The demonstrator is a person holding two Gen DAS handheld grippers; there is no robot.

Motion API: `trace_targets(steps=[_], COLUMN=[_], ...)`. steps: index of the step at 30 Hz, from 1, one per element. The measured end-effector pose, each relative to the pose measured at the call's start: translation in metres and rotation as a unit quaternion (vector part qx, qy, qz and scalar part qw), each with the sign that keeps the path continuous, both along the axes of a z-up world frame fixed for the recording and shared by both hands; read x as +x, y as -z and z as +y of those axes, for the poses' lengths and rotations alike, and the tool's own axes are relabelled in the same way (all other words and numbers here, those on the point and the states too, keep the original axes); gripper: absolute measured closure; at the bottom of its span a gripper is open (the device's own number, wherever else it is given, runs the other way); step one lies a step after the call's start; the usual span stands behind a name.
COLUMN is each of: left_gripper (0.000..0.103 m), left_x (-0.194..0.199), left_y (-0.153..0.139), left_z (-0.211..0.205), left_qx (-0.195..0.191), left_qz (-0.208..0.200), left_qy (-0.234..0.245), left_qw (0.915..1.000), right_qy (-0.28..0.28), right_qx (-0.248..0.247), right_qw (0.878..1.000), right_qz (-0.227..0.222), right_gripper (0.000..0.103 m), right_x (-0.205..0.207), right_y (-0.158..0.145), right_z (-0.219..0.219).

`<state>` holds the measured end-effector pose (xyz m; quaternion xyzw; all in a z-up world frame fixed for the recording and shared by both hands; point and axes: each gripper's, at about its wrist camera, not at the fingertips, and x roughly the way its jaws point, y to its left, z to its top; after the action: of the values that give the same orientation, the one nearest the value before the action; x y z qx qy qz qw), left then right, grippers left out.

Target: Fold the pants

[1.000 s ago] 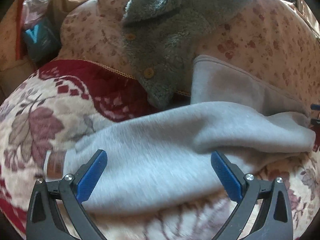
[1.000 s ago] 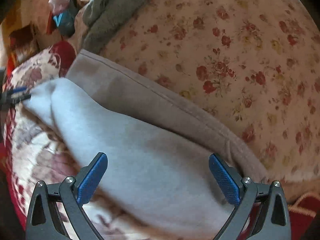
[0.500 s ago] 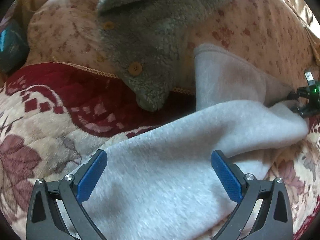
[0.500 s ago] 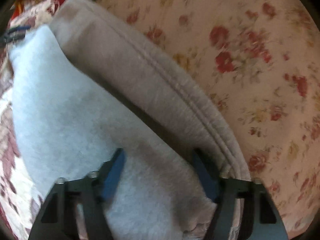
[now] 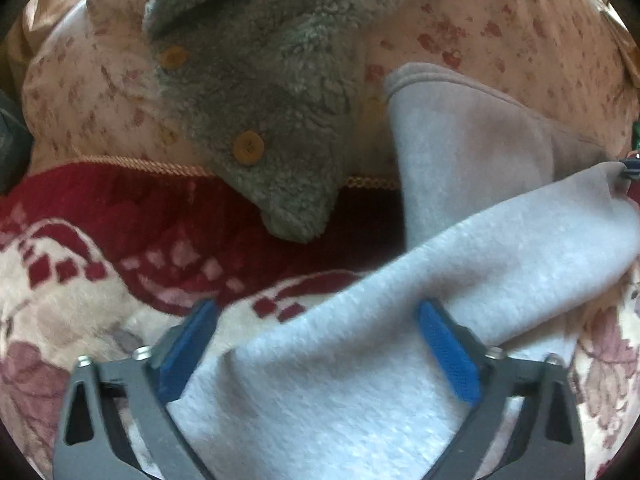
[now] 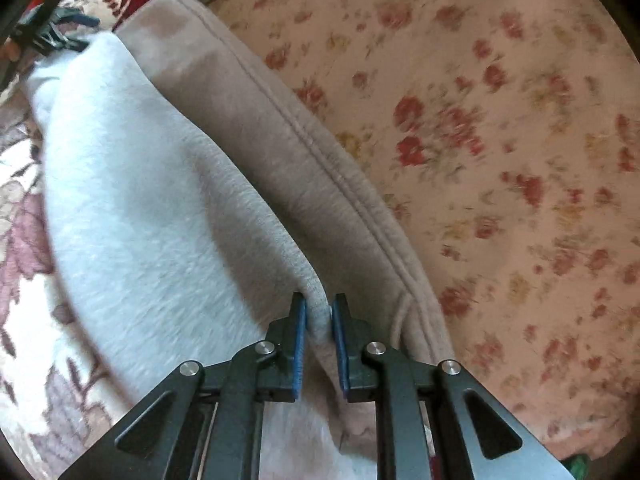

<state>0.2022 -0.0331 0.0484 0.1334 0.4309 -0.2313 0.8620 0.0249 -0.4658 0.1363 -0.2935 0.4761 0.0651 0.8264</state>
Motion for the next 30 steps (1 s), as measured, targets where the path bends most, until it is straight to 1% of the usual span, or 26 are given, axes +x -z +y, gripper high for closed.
trace_targets(steps=[1, 2, 3, 5, 6, 7, 8, 10, 12, 13, 14, 15, 16, 18, 19, 22, 23, 24, 25, 26, 27, 28, 29, 30], left_gripper=[0.051, 0.069, 0.078, 0.087, 0.087, 0.088, 0.089, 0.09, 0.091, 0.092, 0.092, 0.092, 0.092, 0.092, 0.092, 0.091, 0.086, 0.073, 0.066, 0.05, 0.034, 0.029, 0.023, 0.02], left_x=[-0.003, -0.007, -0.017, -0.035, -0.042, -0.058, -0.068, -0.104, -0.13, -0.148, -0.161, -0.186, -0.201, -0.238, -0.248, -0.282, -0.29, -0.299, -0.306, -0.313, -0.318, -0.323, -0.325, -0.326], left_y=[0.0, 0.0, -0.001, -0.003, -0.006, -0.012, -0.018, -0.034, -0.044, -0.049, -0.053, -0.056, -0.057, -0.055, -0.053, -0.04, -0.036, -0.034, -0.032, -0.032, -0.032, -0.034, -0.035, -0.037], left_z=[-0.001, -0.003, -0.005, -0.006, -0.006, -0.002, 0.002, 0.013, 0.022, 0.027, 0.029, 0.032, 0.031, 0.032, 0.031, 0.026, 0.026, 0.028, 0.03, 0.032, 0.033, 0.035, 0.036, 0.037], left_qx=[-0.013, -0.015, -0.002, 0.008, 0.005, -0.008, -0.019, -0.049, -0.063, -0.074, -0.081, -0.089, -0.092, -0.103, -0.104, -0.096, -0.1, -0.112, -0.13, -0.151, -0.162, -0.174, -0.181, -0.194], left_qz=[0.018, 0.021, 0.011, 0.007, 0.005, -0.003, -0.008, -0.026, -0.036, -0.038, -0.042, -0.045, -0.046, -0.046, -0.043, -0.031, -0.027, -0.02, -0.016, -0.016, -0.018, -0.025, -0.033, -0.041], left_qy=[0.009, 0.014, 0.015, 0.026, 0.028, 0.032, 0.033, 0.039, 0.038, 0.037, 0.039, 0.042, 0.044, 0.05, 0.049, 0.044, 0.038, 0.03, 0.022, 0.013, 0.006, -0.008, -0.018, -0.035], left_qw=[0.9997, 0.9996, 0.9998, 0.9996, 0.9996, 0.9994, 0.9992, 0.9977, 0.9966, 0.9958, 0.9951, 0.9942, 0.9937, 0.9924, 0.9925, 0.9939, 0.9939, 0.993, 0.9911, 0.9883, 0.9867, 0.9844, 0.9827, 0.9794], right_qy=[0.001, 0.0, -0.001, -0.001, -0.002, -0.002, -0.004, -0.004, 0.0, 0.005, 0.009, 0.016, 0.024, 0.04, 0.054, 0.112, 0.129, 0.16, 0.188, 0.207, 0.235, 0.253, 0.279, 0.301], right_qx=[0.004, 0.006, 0.009, 0.018, 0.025, 0.032, 0.037, 0.049, 0.062, 0.073, 0.08, 0.084, 0.085, 0.089, 0.102, 0.157, 0.17, 0.203, 0.24, 0.269, 0.314, 0.342, 0.379, 0.417], right_qw=[1.0, 1.0, 1.0, 1.0, 0.999, 0.999, 0.999, 0.998, 0.997, 0.997, 0.996, 0.996, 0.996, 0.995, 0.993, 0.981, 0.977, 0.966, 0.952, 0.941, 0.92, 0.905, 0.882, 0.857], right_qz=[-0.006, -0.01, -0.017, -0.025, -0.032, -0.036, -0.037, -0.041, -0.04, -0.038, -0.034, -0.026, -0.015, -0.005, -0.001, 0.002, 0.003, 0.008, 0.012, 0.011, 0.004, -0.004, -0.015, -0.023], right_gripper=[0.09, 0.091, 0.091, 0.091, 0.091, 0.091, 0.091, 0.091, 0.091, 0.091, 0.091, 0.091, 0.091, 0.09, 0.09, 0.09, 0.089, 0.088, 0.088, 0.087, 0.081, 0.074, 0.048, 0.016], right_x=[-0.01, -0.015, -0.027, -0.046, -0.062, -0.077, -0.083, -0.114, -0.136, -0.157, -0.165, -0.179, -0.198, -0.224, -0.232, -0.255, -0.258, -0.262, -0.267, -0.269, -0.274, -0.278, -0.282, -0.283], right_y=[-0.01, -0.016, -0.026, -0.041, -0.05, -0.058, -0.057, -0.059, -0.058, -0.056, -0.05, -0.042, -0.031, -0.012, -0.004, 0.018, 0.022, 0.027, 0.029, 0.03, 0.032, 0.034, 0.037, 0.039], right_z=[0.002, 0.002, 0.003, 0.009, 0.012, 0.018, 0.02, 0.025, 0.03, 0.032, 0.029, 0.029, 0.03, 0.029, 0.026, 0.01, 0.004, -0.006, -0.015, -0.024, -0.036, -0.045, -0.056, -0.066])
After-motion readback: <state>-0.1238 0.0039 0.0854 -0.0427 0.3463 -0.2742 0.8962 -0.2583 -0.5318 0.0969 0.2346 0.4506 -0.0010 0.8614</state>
